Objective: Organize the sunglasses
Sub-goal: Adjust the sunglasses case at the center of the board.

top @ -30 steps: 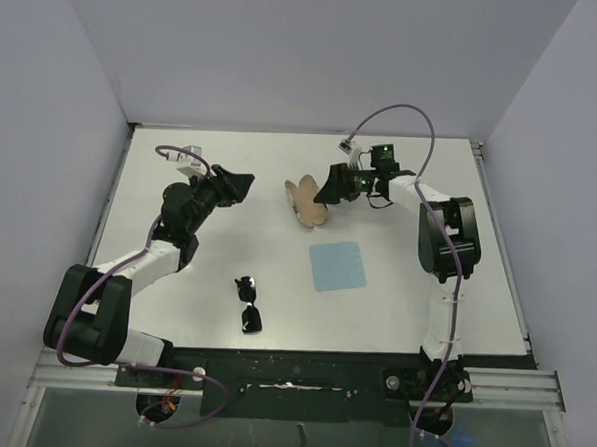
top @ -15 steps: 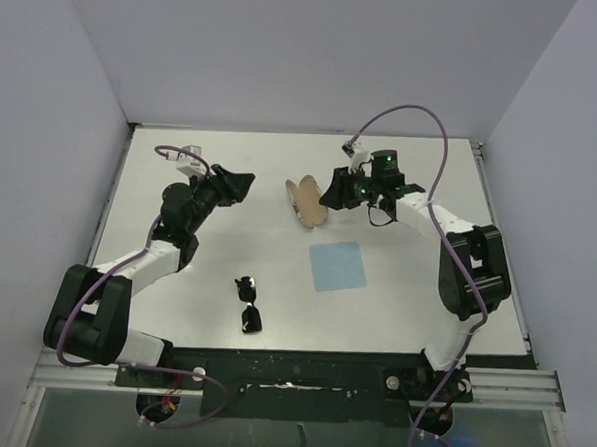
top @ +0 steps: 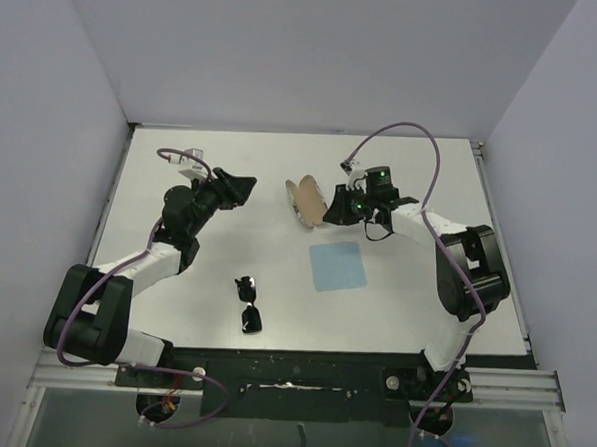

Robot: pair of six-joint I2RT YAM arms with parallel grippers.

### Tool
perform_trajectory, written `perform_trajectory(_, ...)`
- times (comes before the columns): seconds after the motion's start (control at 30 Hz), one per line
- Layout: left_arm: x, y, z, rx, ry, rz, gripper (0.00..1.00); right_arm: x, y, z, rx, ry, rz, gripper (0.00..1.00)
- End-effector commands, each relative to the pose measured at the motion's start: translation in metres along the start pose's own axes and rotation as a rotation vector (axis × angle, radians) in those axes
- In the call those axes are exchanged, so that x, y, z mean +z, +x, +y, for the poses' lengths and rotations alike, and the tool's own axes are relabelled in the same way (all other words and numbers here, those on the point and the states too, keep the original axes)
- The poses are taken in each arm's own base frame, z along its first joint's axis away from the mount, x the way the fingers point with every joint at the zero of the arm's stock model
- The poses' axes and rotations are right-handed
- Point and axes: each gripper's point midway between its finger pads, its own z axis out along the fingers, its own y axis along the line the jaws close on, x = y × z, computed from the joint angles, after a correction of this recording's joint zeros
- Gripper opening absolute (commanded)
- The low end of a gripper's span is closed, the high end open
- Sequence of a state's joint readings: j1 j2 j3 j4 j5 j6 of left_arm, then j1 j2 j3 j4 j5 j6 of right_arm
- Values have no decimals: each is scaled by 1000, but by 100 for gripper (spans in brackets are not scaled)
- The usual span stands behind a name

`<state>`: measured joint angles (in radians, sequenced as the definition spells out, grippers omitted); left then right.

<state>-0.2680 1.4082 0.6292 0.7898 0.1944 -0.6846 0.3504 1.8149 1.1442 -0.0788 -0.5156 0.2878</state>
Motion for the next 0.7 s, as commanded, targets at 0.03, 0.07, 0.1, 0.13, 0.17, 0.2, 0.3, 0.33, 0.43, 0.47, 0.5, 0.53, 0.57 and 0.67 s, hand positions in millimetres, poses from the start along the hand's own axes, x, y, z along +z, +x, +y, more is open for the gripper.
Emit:
perform_trajectory(0.03, 3, -10, -14, 14, 51, -35, 55, 14, -16, 1, -25, -18, -49, 11)
perform_trajectory(0.07, 3, -9, -14, 16, 51, -33, 55, 16, -17, 0, -23, -17, -48, 11)
perform_trajectory(0.1, 3, -8, -14, 18, 48, -31, 55, 18, -17, -2, -20, -15, -47, 10)
perform_trajectory(0.13, 3, -8, -13, 20, 46, -31, 55, 20, -18, -3, -18, -17, -45, 10)
perform_trajectory(0.17, 3, -8, -13, 21, 45, -31, 55, 22, -19, -4, -15, -16, -46, 10)
perform_trajectory(0.2, 3, -7, -12, 22, 41, -29, 55, 23, -20, -6, -13, -16, -46, 10)
perform_trajectory(0.3, 4, -6, -12, 28, 37, -27, 55, 25, -24, -9, -11, -17, -50, 10)
perform_trajectory(0.33, 4, -6, -11, 28, 35, -27, 55, 25, -25, -10, -10, -18, -52, 10)
perform_trajectory(0.43, 5, -5, -11, 27, 34, -22, 54, 26, -28, -18, -1, -5, -56, 10)
perform_trajectory(0.47, 5, -5, -11, 28, 37, -22, 55, 26, -30, -20, 2, -1, -60, 10)
perform_trajectory(0.5, 6, -4, -11, 27, 37, -20, 55, 26, -32, -23, 5, 2, -62, 10)
perform_trajectory(0.53, 6, -4, -10, 28, 36, -19, 55, 26, -33, -25, 7, 5, -64, 10)
perform_trajectory(0.57, 6, -3, -10, 28, 36, -18, 55, 26, -35, -27, 10, 7, -66, 10)
perform_trajectory(0.67, 7, -3, -11, 28, 38, -17, 55, 27, -39, -34, 13, 14, -70, 10)
